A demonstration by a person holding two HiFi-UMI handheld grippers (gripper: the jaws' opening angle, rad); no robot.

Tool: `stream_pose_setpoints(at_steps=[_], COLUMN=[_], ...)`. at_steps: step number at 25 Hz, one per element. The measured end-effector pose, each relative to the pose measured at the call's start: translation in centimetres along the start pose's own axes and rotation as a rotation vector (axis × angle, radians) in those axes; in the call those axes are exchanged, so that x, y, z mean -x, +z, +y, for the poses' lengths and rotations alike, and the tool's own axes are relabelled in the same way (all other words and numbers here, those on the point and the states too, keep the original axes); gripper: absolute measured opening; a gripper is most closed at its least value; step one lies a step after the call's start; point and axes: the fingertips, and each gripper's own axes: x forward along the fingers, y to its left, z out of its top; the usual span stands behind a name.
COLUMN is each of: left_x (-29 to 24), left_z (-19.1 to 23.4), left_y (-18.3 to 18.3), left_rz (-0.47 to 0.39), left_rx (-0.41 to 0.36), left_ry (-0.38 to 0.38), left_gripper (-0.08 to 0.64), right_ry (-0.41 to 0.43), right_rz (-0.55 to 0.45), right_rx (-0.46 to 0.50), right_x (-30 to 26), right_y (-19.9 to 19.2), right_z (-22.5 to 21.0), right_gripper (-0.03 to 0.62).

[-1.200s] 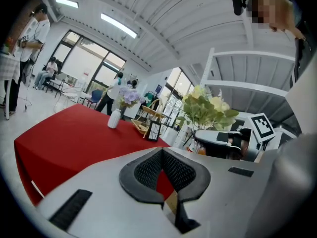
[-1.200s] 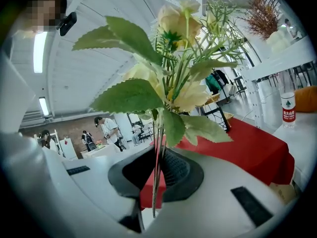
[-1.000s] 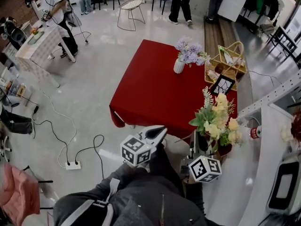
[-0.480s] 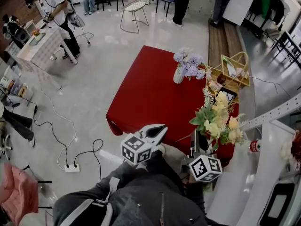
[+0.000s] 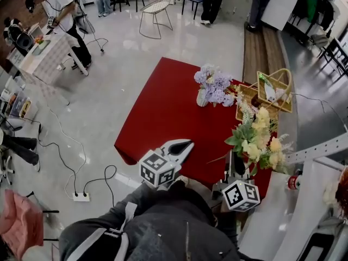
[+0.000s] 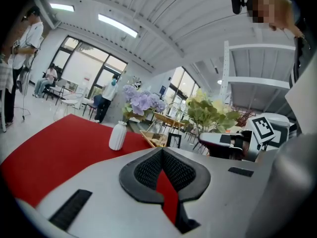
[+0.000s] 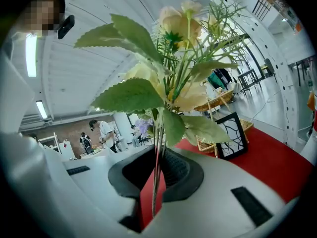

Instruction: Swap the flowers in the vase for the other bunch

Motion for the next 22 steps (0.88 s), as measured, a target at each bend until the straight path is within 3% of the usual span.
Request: stream_pose_setpoints(at_steps=[11, 16, 19, 22], left_x=[-3.9, -7.0, -8.0, -9.4], left_z=[4.6, 6.7, 7.9, 8.7], left_y=[1.9, 3.8, 4.8, 5.8], left_rz=[-0.039, -0.046, -0.035, -0.02], left_rx=[-0.031, -0.083, -0.115, -0.153], left_ry=[0.092, 0.128, 0.141, 0.147], left_gripper=[0.009, 0.019, 0.154, 0.226], right_ry=[0.025, 0.031, 0.039, 0.044], right_rz=[-0.036, -0.056, -0.067, -0.066], right_rx=[0.0, -0.018, -0.026, -0.031], right_x=[-2.3, -4.1, -4.6, -5.0], right_y=[2.0, 3.4, 3.9, 4.3], right_z=[-2.3, -4.0, -4.0, -4.2], right_gripper=[0.032, 0.032, 0.032, 0.032])
